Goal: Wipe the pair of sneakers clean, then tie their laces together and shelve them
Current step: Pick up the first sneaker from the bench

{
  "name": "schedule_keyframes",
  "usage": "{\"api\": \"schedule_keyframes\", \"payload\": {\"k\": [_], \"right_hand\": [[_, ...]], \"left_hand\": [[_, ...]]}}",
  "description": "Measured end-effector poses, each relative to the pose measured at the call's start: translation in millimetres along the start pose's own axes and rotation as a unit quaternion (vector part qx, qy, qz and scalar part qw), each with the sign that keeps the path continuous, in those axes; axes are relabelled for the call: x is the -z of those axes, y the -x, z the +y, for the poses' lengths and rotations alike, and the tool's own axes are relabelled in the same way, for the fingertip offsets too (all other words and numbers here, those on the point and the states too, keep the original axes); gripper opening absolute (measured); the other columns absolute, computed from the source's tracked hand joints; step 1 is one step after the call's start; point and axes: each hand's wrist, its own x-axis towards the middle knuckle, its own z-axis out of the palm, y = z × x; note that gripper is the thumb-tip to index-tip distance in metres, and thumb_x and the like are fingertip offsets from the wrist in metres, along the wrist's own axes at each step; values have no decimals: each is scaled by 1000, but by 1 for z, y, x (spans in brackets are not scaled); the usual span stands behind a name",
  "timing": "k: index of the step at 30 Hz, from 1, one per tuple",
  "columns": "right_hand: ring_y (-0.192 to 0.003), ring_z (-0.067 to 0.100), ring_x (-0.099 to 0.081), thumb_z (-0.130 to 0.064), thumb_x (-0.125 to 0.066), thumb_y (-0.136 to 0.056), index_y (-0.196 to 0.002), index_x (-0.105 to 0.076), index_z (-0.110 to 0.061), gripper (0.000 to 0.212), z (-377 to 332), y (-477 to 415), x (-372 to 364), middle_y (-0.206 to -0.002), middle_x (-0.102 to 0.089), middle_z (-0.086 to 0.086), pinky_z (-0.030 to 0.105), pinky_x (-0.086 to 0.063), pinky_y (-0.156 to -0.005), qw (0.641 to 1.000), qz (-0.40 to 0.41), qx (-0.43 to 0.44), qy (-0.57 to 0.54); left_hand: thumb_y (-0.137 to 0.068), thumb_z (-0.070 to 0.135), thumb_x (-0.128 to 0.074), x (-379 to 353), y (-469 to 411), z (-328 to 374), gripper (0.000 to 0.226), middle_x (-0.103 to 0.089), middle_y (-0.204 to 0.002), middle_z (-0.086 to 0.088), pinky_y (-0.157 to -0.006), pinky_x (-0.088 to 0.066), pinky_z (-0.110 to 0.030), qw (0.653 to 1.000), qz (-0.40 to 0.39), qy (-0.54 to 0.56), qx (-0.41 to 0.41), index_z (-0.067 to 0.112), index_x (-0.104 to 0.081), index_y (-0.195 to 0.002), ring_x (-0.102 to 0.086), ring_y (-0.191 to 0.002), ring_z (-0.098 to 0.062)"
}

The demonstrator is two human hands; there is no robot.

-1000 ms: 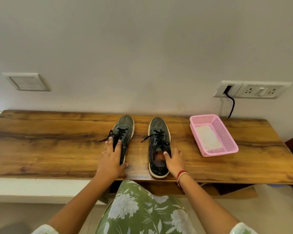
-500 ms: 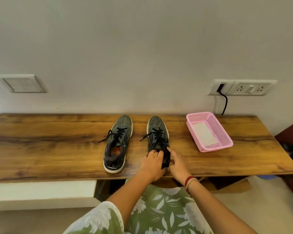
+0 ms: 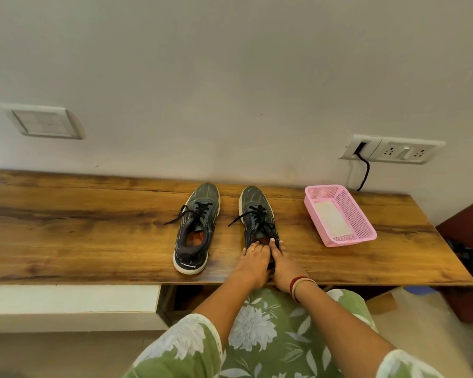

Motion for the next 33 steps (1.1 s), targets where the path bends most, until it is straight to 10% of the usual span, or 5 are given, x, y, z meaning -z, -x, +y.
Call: {"api": "schedule_keyframes", "payload": {"k": [18, 33], "right_hand": [[-126, 23, -45, -11, -49, -91, -149, 9, -24, 84, -14, 1, 2, -158, 7, 2, 40, -45, -97, 992, 17, -59, 114], [-104, 19, -58, -6, -39, -92, -149, 5, -34, 78, 5, 6, -18, -158, 10, -3, 30, -49, -77, 993, 107, 32, -25]], "left_hand": [[-93, 20, -56, -2, -3, -9, 64, -26, -154, -9, -119, -12, -45, 999, -12, 25, -20, 9, -24, -146, -12, -146, -26], [-91, 23, -52, -10, 0, -6, 60, -32, -152, 2, -120, -5, -38, 996, 75, 38, -7, 19, -28, -146, -16, -144, -14]]}}
